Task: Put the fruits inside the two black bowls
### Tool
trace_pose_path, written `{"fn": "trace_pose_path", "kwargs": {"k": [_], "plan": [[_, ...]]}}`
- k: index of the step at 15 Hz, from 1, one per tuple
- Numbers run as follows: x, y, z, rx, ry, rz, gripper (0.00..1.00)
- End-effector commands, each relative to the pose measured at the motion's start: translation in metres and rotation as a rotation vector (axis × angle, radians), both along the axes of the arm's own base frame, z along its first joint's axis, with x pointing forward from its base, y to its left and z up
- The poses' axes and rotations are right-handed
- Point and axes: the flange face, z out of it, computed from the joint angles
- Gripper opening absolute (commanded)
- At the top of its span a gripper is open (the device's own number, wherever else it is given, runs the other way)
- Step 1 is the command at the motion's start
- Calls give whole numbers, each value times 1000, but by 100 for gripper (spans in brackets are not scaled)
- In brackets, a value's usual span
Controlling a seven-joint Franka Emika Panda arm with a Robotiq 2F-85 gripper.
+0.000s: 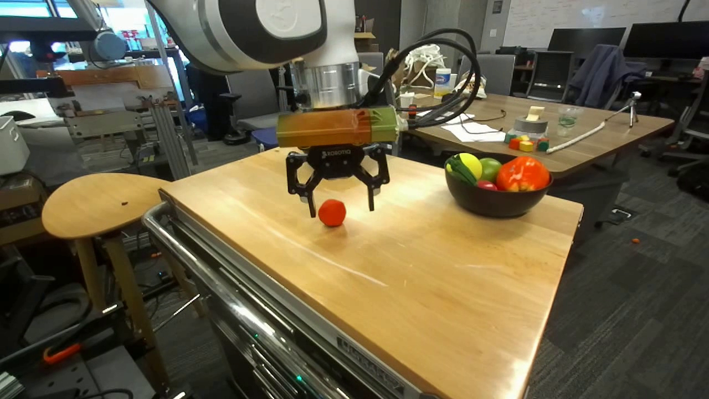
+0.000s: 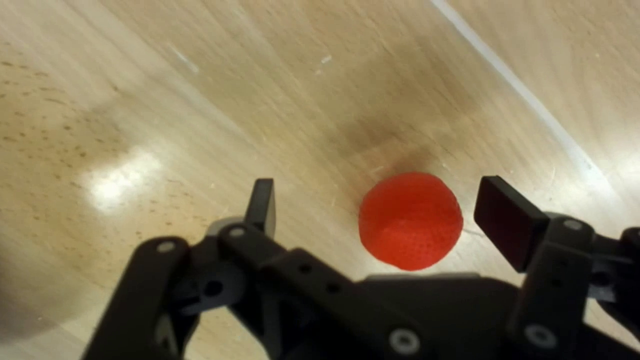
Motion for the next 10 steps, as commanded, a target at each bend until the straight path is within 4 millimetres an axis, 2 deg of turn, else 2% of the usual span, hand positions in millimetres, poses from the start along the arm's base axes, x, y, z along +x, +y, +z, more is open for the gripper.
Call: {"fn": "trace_pose_path", "kwargs": {"k": [1,2,4,5,6,9,10], "plan": [[-4,7,-4,-27,-9,28,96],[-4,8,-5,-34,-9,38,89],[-4,11,-6,-42,-4,53,63],[-4,12,-7,-43,-3,58,53],[-4,14,-7,-45,-3,64,45],[1,22,-6,-51,3,78,35],[4,27,-3,-52,0,82,37]]}}
